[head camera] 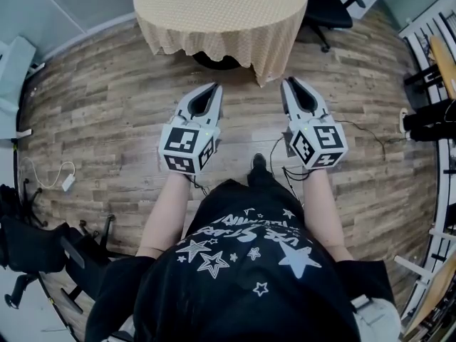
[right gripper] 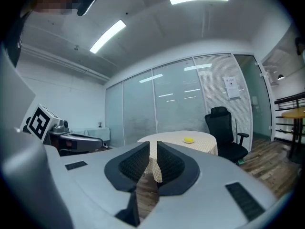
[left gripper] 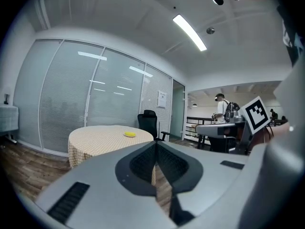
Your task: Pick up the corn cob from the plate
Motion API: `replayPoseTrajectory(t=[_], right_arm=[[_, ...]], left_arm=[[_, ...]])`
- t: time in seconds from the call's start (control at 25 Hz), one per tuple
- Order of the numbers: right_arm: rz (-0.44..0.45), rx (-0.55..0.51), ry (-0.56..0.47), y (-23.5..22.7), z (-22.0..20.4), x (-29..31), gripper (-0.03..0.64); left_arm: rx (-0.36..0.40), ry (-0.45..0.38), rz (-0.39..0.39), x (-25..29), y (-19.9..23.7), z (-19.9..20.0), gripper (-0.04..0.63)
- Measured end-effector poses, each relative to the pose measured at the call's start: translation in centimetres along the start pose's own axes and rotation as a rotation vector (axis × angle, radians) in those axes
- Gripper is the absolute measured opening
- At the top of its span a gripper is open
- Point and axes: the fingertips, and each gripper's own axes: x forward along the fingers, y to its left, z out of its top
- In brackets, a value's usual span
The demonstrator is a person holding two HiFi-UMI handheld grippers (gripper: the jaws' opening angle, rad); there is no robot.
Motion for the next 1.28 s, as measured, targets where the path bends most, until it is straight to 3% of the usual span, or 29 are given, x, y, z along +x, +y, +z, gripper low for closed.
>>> replayPoseTrajectory(t=[0.32, 0.76, 1.28], right_arm=[[0.041, -0.002, 0.014, 1.0, -1.0, 0.7, 0.042], [0.124, -0.007, 0.061, -0.1, -1.6, 8.5, 0.026], [0.173, 0.015, 0.063, -8.5, 0.4, 18.2, 0.026]], left_arm=[[-0.035, 0.024, 0.013, -0.3, 1.1, -1.6, 0.009], [-0.048, 0.044, 0.109, 2.7, 6.6, -1.6, 0.009], [-0.036, 0.067, 0.169, 13.0, 10.1, 0.6, 0.009]])
